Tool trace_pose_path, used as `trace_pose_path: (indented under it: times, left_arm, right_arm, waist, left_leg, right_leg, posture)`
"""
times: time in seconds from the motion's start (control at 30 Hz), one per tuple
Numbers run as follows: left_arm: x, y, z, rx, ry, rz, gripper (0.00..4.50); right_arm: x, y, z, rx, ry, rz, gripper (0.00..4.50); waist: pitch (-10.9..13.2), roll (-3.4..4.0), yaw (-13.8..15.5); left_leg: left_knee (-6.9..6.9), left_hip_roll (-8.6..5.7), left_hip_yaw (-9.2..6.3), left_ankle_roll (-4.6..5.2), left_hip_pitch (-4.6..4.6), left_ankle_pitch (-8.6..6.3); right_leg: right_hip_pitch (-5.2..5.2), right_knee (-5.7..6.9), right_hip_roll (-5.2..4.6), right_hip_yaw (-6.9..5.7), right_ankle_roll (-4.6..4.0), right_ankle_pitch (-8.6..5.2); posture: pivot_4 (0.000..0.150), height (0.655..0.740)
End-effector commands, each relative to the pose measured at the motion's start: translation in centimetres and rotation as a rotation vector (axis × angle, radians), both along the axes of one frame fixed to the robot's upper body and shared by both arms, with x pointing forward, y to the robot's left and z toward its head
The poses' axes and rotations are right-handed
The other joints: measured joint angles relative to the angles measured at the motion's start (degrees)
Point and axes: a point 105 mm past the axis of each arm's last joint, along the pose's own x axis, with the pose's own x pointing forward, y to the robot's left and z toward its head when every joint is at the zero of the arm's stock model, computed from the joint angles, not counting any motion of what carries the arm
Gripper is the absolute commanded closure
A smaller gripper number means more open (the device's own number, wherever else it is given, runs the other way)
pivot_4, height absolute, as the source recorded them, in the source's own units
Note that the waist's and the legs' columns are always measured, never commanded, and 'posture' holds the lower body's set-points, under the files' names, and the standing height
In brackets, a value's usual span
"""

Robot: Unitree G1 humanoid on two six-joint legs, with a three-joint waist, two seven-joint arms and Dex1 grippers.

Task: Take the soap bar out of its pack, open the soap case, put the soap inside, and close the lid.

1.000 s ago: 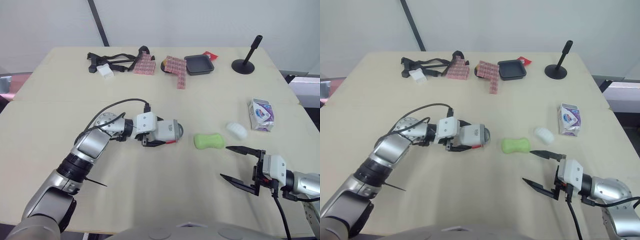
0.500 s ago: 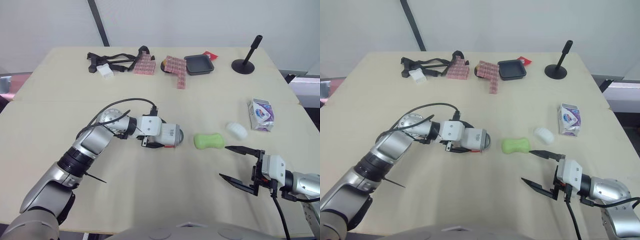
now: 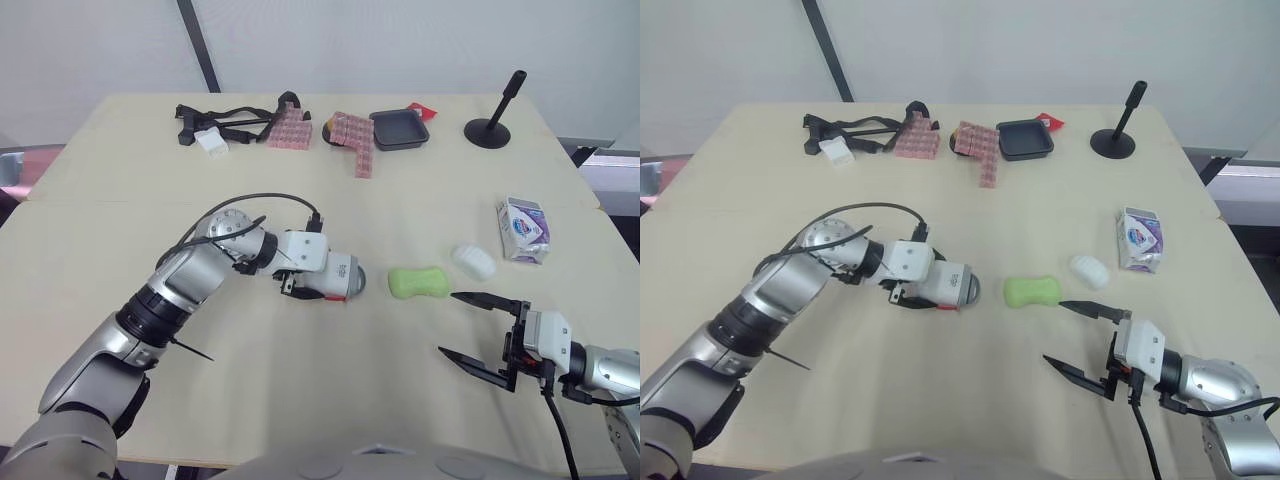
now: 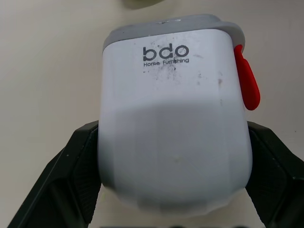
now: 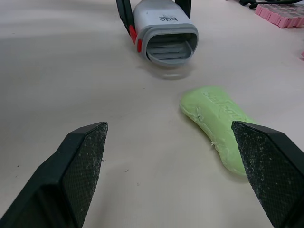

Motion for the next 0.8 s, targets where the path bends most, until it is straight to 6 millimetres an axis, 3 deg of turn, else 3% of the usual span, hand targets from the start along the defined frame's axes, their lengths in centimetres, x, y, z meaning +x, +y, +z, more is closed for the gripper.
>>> trace_pose_path:
  times: [0.03, 0.8]
  left_arm:
    - [0.0, -0.7, 1.0, 0.020, -0.042, -0.023, 1.03]
    - [0.2, -1.8, 1.4, 0.127, -0.045, -0.046, 1.03]
  right_arm:
    - [0.0, 0.2, 0.5, 0.013, -0.032, 0.005, 0.02]
    - [0.4, -0.1, 0.3, 0.008, -0.035, -0.005, 0.02]
  waist:
    - [0.00, 0.00, -0.03]
    - [0.00, 0.00, 0.03]
  left_leg:
    - [0.00, 0.00, 0.00, 0.00, 0.00, 0.00]
    - [-0.01, -0.01, 0.00, 0.02, -0.03, -0.01]
  right_leg:
    - [0.00, 0.00, 0.00, 0.00, 0.00, 0.00]
    - [0.00, -0.04, -0.01, 0.00, -0.01, 0.00]
  posture:
    - [0.150, 0.7400]
    - [0.150, 0.7400]
